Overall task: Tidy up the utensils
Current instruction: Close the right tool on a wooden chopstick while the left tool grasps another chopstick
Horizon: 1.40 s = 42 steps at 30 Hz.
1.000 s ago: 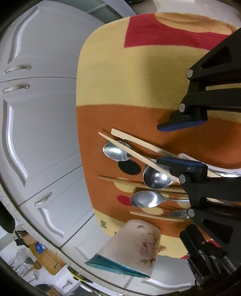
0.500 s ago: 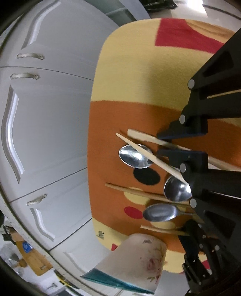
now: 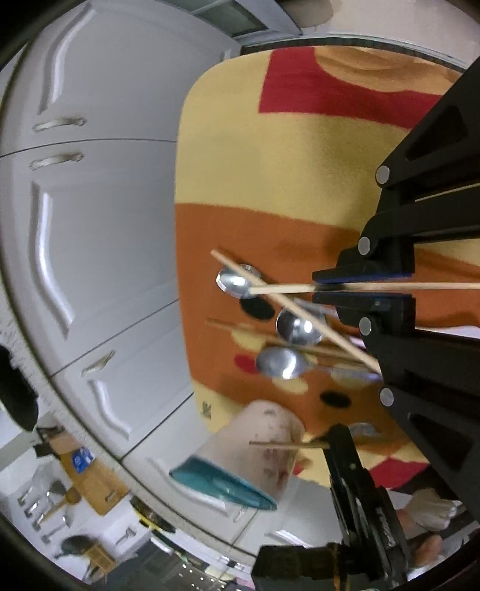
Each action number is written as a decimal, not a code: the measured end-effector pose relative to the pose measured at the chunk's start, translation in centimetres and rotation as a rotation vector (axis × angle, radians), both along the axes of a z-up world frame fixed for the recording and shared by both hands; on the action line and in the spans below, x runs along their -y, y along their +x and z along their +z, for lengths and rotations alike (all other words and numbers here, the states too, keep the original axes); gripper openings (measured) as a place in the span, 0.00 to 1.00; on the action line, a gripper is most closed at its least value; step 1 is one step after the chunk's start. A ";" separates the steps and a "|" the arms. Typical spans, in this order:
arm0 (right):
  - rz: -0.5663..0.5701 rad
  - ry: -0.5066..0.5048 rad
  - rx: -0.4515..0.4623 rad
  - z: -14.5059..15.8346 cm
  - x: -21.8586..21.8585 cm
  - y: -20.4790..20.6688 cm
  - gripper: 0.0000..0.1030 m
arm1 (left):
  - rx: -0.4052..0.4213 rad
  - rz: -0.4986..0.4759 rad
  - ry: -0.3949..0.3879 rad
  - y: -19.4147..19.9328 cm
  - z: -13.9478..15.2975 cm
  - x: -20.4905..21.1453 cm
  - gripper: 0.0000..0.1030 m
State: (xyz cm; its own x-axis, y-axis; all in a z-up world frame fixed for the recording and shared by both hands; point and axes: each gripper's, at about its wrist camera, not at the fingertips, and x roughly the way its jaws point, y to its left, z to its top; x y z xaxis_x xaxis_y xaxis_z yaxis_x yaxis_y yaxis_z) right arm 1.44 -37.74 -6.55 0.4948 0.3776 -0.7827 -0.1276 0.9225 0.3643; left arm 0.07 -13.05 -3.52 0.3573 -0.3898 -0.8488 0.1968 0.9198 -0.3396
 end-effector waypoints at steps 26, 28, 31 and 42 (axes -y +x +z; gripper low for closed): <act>-0.015 -0.136 -0.079 -3.7 -2.4 3.9 0.27 | -0.079 -0.011 0.070 1.7 -4.0 2.7 0.26; -0.015 -0.135 -0.080 -3.7 -2.2 4.1 0.27 | -0.065 -0.004 0.069 2.2 -3.7 2.9 0.31; -0.006 -0.141 -0.079 -3.6 -2.3 4.1 0.27 | -0.054 0.002 0.099 3.0 -3.7 3.5 0.31; 0.028 -0.150 -0.038 -3.2 -1.7 2.7 0.06 | -0.023 -0.018 0.117 4.5 -3.3 4.5 0.05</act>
State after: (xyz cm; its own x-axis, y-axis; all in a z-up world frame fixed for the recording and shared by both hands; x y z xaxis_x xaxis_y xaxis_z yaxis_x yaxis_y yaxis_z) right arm 4.15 -36.08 -9.78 0.4546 0.2683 -0.8493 -0.1427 0.9632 0.2279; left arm 4.57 -17.51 -6.82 0.3308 -0.2940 -0.8967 0.2073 0.9497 -0.2349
